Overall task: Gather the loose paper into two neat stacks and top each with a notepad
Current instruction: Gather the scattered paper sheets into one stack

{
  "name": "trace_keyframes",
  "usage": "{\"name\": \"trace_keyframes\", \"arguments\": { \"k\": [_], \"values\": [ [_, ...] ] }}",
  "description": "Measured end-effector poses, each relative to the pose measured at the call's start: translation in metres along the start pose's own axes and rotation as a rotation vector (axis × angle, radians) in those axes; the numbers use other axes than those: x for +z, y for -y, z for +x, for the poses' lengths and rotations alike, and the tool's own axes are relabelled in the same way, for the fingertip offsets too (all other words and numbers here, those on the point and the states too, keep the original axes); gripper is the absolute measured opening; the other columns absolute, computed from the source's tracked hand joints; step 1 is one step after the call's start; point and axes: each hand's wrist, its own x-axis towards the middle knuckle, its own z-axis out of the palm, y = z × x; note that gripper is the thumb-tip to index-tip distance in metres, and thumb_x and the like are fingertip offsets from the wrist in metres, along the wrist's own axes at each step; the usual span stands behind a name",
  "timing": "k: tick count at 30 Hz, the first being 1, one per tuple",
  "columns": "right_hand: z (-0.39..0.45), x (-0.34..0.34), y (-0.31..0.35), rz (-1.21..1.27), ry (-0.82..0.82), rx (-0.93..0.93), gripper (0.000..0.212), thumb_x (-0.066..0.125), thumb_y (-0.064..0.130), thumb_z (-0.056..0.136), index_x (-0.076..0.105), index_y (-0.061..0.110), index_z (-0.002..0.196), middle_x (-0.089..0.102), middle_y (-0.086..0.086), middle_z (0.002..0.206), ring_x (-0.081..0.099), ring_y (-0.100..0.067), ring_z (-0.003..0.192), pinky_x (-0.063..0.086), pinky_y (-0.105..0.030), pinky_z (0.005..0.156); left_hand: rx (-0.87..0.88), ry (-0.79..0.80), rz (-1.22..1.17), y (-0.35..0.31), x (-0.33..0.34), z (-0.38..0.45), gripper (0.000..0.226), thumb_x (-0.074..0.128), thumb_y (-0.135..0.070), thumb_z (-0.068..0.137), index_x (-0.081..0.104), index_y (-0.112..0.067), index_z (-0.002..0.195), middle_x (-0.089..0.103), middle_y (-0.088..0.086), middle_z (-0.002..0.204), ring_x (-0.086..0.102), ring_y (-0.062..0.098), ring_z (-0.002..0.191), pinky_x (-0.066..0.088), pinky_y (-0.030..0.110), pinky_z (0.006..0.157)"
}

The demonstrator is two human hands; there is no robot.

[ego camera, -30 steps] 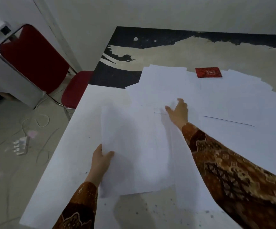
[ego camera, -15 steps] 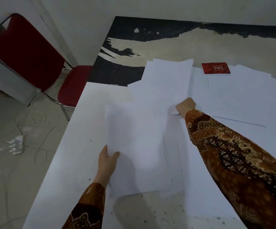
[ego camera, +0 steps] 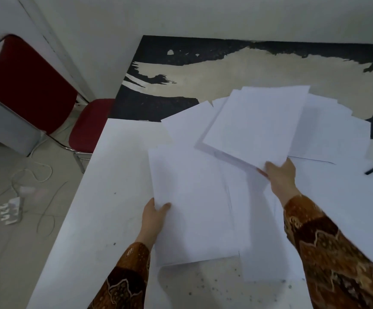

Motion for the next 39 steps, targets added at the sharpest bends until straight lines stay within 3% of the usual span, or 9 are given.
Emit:
{"name": "trace_keyframes", "arguments": {
  "k": [5, 9, 13, 18, 22, 26, 30, 34, 39],
  "values": [
    [-0.061, -0.032, -0.064, -0.223, 0.372, 0.067, 0.034, 0.063, -0.003, 0.084, 0.058, 0.014, 0.113, 0.066, -0.013, 0.113, 0.064, -0.026, 0.098, 0.055, -0.043, 0.083, -0.078, -0.018, -0.109, -0.012, 0.009, 0.000, 0.057, 0.038, -0.046, 0.098, 0.043, -0.008, 0.141, 0.048, 0.008, 0.142, 0.048, 0.029, 0.127, 0.036, 0.046, 0.111],
    [-0.100, -0.042, -0.085, -0.450, 0.514, 0.081, 0.036, 0.062, 0.007, 0.087, 0.052, 0.019, 0.119, 0.061, 0.003, 0.112, 0.058, -0.010, 0.096, 0.049, -0.012, 0.066, -0.038, -0.020, -0.139, -0.015, 0.013, 0.005, 0.070, 0.039, -0.054, 0.095, 0.030, -0.008, 0.148, 0.032, 0.008, 0.153, 0.032, 0.028, 0.139, 0.024, 0.041, 0.115],
    [-0.105, -0.041, -0.078, -0.563, 0.586, 0.001, 0.035, 0.063, 0.013, 0.088, 0.052, 0.019, 0.121, 0.058, 0.006, 0.111, 0.056, -0.012, 0.100, 0.043, -0.004, 0.060, 0.016, -0.036, -0.024, -0.009, 0.015, 0.011, 0.057, 0.066, -0.031, 0.087, 0.047, -0.007, 0.135, 0.052, 0.008, 0.137, 0.052, 0.030, 0.120, 0.042, 0.047, 0.105],
    [-0.051, -0.032, -0.047, -0.703, 0.392, -0.218, 0.025, 0.065, 0.027, 0.087, 0.062, 0.015, 0.109, 0.063, -0.003, 0.096, 0.057, -0.011, 0.080, 0.041, -0.017, 0.070, 0.089, -0.054, -0.001, -0.017, 0.021, 0.015, 0.044, 0.062, -0.016, 0.089, 0.050, -0.009, 0.131, 0.060, 0.009, 0.126, 0.059, 0.031, 0.110, 0.049, 0.051, 0.096],
    [0.030, -0.030, -0.020, -0.912, 0.229, -0.365, 0.047, 0.067, 0.025, 0.084, 0.051, 0.010, 0.126, 0.048, -0.016, 0.129, 0.044, -0.032, 0.120, 0.034, -0.033, 0.099, 0.165, -0.025, -0.036, -0.039, 0.022, 0.014, 0.039, 0.059, -0.010, 0.091, 0.052, -0.010, 0.129, 0.063, 0.008, 0.121, 0.064, 0.029, 0.102, 0.054, 0.048, 0.089],
    [0.088, -0.025, 0.003, -1.066, 0.204, -0.367, 0.070, 0.064, 0.037, 0.086, 0.032, 0.011, 0.144, 0.018, -0.014, 0.156, 0.015, -0.030, 0.144, 0.021, -0.045, 0.114, 0.275, 0.044, -0.060, -0.075, 0.020, 0.009, 0.033, 0.060, -0.008, 0.091, 0.055, -0.012, 0.124, 0.067, 0.008, 0.113, 0.068, 0.026, 0.094, 0.058, 0.044, 0.079],
    [0.117, -0.019, 0.011, -1.116, 0.194, -0.305, 0.082, 0.056, 0.052, 0.087, 0.019, 0.012, 0.149, 0.016, -0.012, 0.157, 0.013, -0.032, 0.145, 0.019, -0.050, 0.115, 0.355, 0.104, -0.110, -0.119, 0.022, 0.001, 0.030, 0.062, -0.012, 0.090, 0.057, -0.018, 0.118, 0.070, -0.002, 0.104, 0.070, 0.015, 0.084, 0.058, 0.024, 0.062],
    [0.125, -0.018, 0.003, -1.215, 0.140, -0.312, 0.086, 0.057, 0.058, 0.083, 0.022, 0.013, 0.148, 0.034, -0.013, 0.148, 0.031, -0.035, 0.134, 0.030, -0.049, 0.105, 0.347, 0.139, -0.120, -0.138, 0.035, 0.016, 0.034, 0.063, -0.017, 0.090, 0.057, -0.023, 0.123, 0.070, -0.006, 0.108, 0.069, 0.014, 0.093, 0.056, 0.028, 0.073],
    [0.129, -0.020, 0.006, -1.280, 0.096, -0.464, 0.047, 0.047, 0.042, 0.094, 0.046, 0.016, 0.133, 0.053, -0.013, 0.127, 0.046, -0.034, 0.116, 0.038, -0.042, 0.092, 0.184, 0.134, -0.132, -0.113, 0.061, 0.055, 0.034, 0.062, -0.011, 0.091, 0.058, -0.014, 0.125, 0.068, 0.006, 0.113, 0.067, 0.025, 0.097, 0.055, 0.038, 0.082]
  ]
}}
